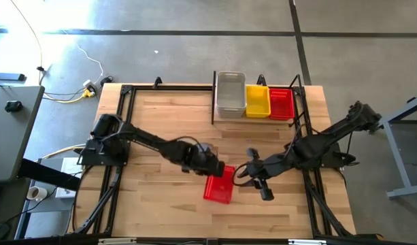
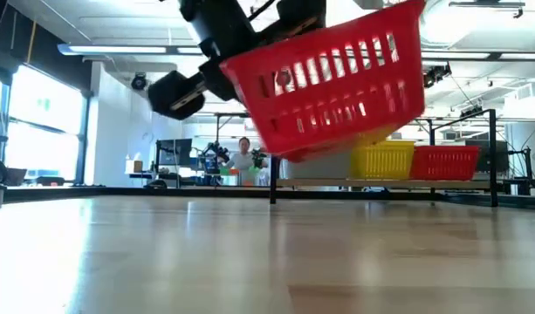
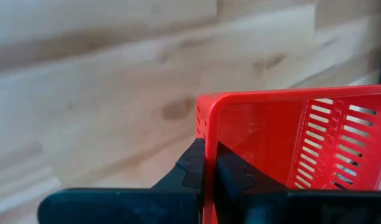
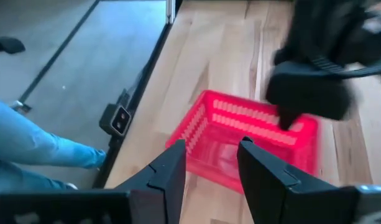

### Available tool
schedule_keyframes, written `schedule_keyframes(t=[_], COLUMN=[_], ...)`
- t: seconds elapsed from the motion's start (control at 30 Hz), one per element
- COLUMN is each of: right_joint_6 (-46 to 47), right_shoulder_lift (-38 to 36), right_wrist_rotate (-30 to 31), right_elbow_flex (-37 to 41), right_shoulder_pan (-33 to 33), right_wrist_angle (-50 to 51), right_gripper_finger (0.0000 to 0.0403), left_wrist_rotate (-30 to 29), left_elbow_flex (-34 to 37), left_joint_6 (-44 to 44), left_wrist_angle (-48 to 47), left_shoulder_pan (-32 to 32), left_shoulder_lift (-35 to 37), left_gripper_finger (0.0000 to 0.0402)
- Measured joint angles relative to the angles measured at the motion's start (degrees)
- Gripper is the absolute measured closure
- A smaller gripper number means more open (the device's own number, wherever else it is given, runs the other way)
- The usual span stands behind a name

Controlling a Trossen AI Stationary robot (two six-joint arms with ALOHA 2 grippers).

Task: Stack baskets on shelf by color
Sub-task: Stack the red bin on top of the red bin on the shelf

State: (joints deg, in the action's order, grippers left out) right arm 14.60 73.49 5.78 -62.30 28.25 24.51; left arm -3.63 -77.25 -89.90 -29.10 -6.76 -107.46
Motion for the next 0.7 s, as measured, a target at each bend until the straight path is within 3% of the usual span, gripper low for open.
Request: schedule_keyframes(t=[0.37,0.7], right_joint_6=[-5.95,-12.07], right_shoulder_lift=[6.68,12.57], right_wrist_rotate=[-0.31,-0.32], right_elbow_flex=[0.0,0.0], right_shoulder_pan=[-2.99,-6.68], right_wrist_angle=[-4.84,-9.45], right_gripper_finger=[0.0272,0.0272], left_wrist_rotate=[-1.48,-3.33], left_elbow_flex=[-8.45,-11.86], left_joint_6=[7.33,9.59], left_wrist_angle=[-16.19,-20.67], left_shoulder_pan=[7.44,10.17], left_shoulder_lift=[0.72,0.74], left_gripper_finger=[0.04,0.04])
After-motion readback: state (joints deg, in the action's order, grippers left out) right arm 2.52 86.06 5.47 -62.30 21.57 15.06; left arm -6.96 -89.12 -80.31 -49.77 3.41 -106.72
